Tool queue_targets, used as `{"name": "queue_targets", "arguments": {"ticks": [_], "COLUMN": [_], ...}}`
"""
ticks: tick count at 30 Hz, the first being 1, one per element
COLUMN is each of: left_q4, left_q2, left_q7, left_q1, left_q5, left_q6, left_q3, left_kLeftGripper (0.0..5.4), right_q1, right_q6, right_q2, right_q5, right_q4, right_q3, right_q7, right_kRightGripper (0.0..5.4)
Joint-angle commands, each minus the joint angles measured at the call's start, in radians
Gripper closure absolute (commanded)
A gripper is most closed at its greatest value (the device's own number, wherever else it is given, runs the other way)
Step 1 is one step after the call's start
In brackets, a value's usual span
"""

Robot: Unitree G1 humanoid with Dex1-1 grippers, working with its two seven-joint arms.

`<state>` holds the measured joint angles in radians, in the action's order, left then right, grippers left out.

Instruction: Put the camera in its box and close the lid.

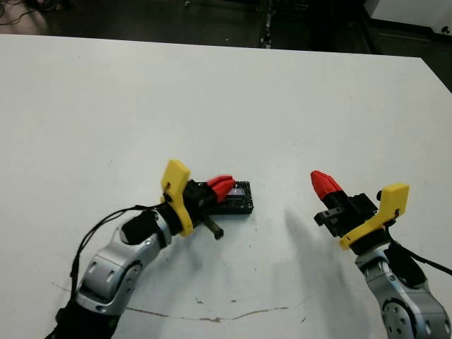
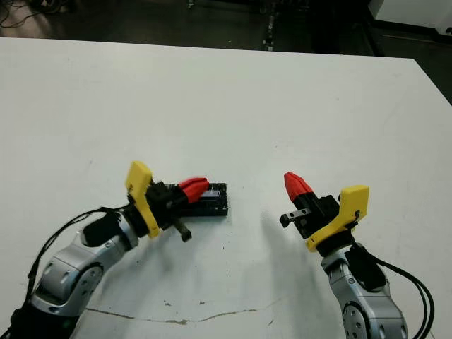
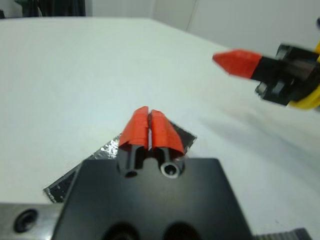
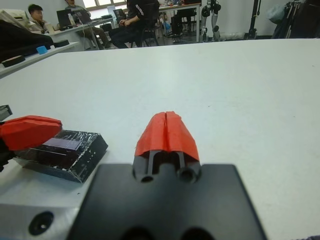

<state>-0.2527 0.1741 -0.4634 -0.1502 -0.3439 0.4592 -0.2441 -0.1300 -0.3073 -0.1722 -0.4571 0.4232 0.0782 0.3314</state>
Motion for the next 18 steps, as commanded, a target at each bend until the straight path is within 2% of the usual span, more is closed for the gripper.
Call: {"name": "queue_targets", "arguments": {"ticks": [1, 8, 18], "left_q4": [0.037, 0.063, 0.017], "left_q2": [0.011, 0.011, 0.019], "left_q7": [0.005, 0.006, -0.001], "left_q1": [0.01, -0.009, 0.005], "left_q5": [0.031, 0.017, 0.004], "left_q6": [0.04, 0.11, 0.131], "left_q3": [-0.022, -0.007, 0.003], "left_kLeftGripper": [5.38, 5.38, 5.38], "right_q1": [-0.011, -0.012, -0.013], "right_q6": [-0.002, -0.002, -0.001], "right_q2": [-0.008, -0.005, -0.008], "right_q5": [0.006, 0.0, 0.003], "right_q4": [-0.003, -0.007, -0.004], "right_q3": [0.004, 0.004, 0.002], "right_q7": [-0.004, 0.0, 0.002], "right_kRightGripper": [5.4, 5.4, 5.4]}}
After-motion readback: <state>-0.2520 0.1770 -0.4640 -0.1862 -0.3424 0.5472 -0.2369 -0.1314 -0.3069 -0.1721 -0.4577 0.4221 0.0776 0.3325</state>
